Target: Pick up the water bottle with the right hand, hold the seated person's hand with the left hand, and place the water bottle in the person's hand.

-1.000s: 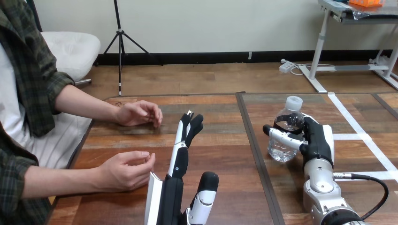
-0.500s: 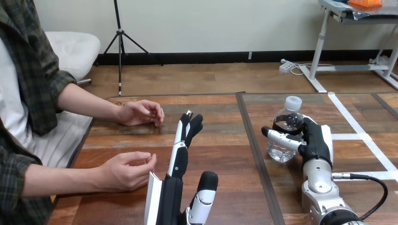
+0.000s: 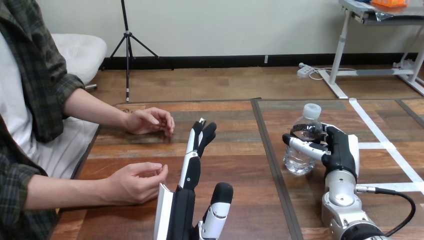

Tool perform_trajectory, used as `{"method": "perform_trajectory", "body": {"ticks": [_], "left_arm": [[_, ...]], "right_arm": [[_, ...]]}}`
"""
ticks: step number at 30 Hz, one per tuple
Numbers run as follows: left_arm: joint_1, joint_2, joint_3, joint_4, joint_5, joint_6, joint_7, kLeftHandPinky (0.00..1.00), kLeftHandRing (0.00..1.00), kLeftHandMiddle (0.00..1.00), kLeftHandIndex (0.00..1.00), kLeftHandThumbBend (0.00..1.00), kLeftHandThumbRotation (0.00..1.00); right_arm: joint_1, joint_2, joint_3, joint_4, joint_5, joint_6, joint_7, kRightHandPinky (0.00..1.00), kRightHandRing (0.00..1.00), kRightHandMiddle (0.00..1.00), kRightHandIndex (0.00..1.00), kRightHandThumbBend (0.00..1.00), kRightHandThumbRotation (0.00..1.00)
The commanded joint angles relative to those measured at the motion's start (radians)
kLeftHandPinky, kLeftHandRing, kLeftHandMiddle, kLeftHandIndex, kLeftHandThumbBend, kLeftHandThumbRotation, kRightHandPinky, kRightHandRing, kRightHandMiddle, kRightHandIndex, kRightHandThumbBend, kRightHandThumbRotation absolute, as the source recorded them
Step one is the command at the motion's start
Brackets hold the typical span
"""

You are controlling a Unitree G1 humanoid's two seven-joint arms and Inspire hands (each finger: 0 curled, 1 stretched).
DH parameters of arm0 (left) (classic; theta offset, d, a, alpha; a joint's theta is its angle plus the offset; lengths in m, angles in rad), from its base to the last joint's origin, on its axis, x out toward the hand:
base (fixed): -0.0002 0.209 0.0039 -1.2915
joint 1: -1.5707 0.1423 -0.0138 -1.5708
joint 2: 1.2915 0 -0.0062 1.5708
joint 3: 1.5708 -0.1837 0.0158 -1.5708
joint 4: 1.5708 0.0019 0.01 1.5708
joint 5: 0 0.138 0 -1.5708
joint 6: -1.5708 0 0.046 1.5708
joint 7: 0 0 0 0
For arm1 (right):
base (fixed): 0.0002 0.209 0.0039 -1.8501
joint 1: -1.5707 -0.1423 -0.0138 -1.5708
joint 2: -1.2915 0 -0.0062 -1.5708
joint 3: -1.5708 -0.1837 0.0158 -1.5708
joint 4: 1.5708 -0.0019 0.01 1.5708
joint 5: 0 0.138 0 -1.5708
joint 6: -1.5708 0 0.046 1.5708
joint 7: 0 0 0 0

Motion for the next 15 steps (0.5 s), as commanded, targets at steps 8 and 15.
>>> {"method": "perform_trajectory", "body": {"ticks": [8,15], "left_arm": [[0.059,-0.034,-0.002,-0.057,-0.016,0.003,-0.007,0.94,0.92,0.93,0.99,0.52,0.98],[0.062,-0.035,0.005,-0.064,0.004,0.012,0.006,0.93,0.91,0.93,0.98,0.51,0.98]], "right_arm": [[-0.074,0.013,-0.023,-0.005,0.021,-0.01,-0.014,0.54,0.58,0.61,0.62,0.73,0.0],[-0.073,0.012,-0.016,-0.007,0.009,-0.011,-0.029,0.54,0.57,0.59,0.6,0.72,0.0]]}}
